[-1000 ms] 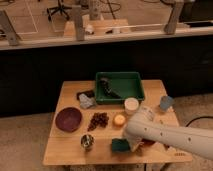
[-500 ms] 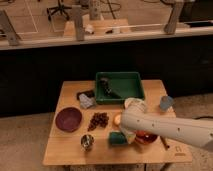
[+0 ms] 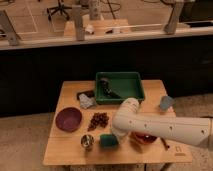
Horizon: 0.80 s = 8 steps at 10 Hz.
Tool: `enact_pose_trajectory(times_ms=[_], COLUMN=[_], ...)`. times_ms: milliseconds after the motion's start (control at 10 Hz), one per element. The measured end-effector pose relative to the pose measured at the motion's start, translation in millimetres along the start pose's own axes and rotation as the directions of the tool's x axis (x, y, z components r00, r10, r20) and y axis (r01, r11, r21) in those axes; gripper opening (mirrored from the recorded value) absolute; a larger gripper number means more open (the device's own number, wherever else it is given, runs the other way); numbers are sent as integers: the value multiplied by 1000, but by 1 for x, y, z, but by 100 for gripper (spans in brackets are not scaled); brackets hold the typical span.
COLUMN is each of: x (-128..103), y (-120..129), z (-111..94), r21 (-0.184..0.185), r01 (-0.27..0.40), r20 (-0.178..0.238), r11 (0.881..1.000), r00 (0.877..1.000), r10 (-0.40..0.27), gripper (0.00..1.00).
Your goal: Wipe table surface with sponge
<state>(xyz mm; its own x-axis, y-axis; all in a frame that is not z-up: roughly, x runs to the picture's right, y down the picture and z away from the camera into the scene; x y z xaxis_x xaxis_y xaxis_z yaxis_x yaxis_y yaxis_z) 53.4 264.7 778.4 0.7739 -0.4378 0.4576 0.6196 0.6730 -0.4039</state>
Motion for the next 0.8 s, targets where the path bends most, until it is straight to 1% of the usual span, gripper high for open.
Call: enact_pose_trajectory(times_ms=[200,500,700,800], x=[-15,-18,-16,-16], y=[14,39,57,60], z=[-3,-7,-7,-7], r21=[-10,-35,-73,-86], r01=[21,19,17,16], r20=[12,15,4,1], r11=[1000,999,997,996], r00=[1000,1000,1000,1000], r10=[-21,-18,-17,-16], gripper=[5,5,5,5])
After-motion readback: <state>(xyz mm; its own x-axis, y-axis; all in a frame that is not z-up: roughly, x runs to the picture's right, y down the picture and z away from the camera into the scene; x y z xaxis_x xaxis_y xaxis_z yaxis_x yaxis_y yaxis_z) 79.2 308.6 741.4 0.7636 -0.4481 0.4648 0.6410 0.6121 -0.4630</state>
